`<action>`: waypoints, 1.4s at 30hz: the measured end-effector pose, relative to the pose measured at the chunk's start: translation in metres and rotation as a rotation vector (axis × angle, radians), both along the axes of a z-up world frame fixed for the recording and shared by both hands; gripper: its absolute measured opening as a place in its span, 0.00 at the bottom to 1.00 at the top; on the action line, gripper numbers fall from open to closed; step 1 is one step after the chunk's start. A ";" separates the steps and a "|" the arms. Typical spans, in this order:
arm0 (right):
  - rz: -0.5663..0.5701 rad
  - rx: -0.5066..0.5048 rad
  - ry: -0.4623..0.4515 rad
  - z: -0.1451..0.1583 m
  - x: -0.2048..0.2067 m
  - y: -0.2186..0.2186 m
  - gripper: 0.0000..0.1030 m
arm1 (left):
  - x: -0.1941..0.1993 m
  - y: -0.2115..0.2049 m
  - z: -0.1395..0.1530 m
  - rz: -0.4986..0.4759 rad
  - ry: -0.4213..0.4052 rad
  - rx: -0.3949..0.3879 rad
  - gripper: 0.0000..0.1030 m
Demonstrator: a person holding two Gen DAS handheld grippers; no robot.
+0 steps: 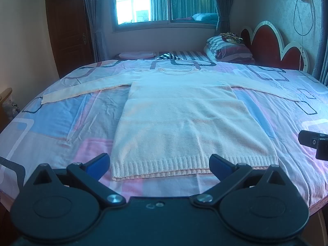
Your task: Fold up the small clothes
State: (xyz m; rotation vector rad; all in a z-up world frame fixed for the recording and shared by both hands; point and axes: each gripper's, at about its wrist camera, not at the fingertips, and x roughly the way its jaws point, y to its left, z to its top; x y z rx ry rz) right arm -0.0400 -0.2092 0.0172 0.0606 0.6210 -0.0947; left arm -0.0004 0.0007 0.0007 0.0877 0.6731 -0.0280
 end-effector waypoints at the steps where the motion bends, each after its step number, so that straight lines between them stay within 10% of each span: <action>1: 0.000 -0.001 0.000 0.000 0.000 0.000 1.00 | 0.000 0.000 0.000 0.000 0.000 0.000 0.99; 42: 0.003 -0.001 -0.002 0.002 -0.001 -0.001 1.00 | 0.002 0.005 0.000 0.000 0.003 0.005 0.99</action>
